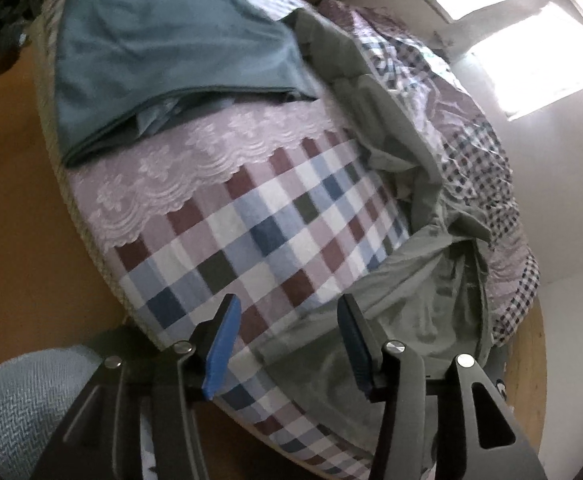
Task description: Fold clothes
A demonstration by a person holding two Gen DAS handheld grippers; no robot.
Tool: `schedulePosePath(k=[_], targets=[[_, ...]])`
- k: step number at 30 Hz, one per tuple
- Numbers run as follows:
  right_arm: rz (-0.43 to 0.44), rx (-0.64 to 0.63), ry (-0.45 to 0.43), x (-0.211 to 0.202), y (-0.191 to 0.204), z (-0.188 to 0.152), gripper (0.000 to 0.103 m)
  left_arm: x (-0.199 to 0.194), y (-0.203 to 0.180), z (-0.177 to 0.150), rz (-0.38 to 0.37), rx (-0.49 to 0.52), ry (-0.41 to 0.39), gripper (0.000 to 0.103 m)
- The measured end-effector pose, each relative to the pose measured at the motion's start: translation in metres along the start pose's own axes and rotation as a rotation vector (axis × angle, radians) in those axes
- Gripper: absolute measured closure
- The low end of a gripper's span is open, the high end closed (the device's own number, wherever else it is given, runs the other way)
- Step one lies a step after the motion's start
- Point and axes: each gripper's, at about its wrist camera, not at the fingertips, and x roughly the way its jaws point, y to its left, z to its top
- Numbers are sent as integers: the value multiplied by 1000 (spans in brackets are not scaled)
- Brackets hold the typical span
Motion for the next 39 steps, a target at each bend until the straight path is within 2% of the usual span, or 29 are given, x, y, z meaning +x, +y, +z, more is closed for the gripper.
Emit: schedulePosePath(k=[9, 13, 17, 19, 22, 24, 26, 30, 33, 35, 39], targets=[[118, -79, -55, 8, 56, 30, 92, -6, -49, -3, -53, 179, -53, 45], [194, -152, -67, 14, 86, 46, 79, -9, -78, -1, -91, 236, -88, 45], [295, -230, -63, 23, 117, 61, 64, -12, -111, 4, -132, 301, -141, 31], [327, -268, -70, 28, 131, 69, 58, -12, -131, 6, -154, 344, -162, 30], [381, -314, -78, 40, 149, 84, 57, -8, -164, 9, -186, 412, -191, 28], [402, -337, -91, 49, 159, 94, 52, -4, -187, 11, -207, 459, -213, 21], [417, -352, -114, 58, 168, 104, 46, 2, -212, 13, -232, 507, -229, 19], [479, -356, -129, 80, 173, 121, 39, 29, -270, 11, -261, 637, -221, 16], [487, -342, -128, 92, 168, 126, 31, 67, -313, 5, -252, 776, -169, 13], [491, -332, -127, 100, 164, 129, 31, 95, -339, 1, -238, 863, -135, 13], [498, -312, -124, 115, 156, 135, 30, 144, -380, 0, -202, 984, -137, 13]])
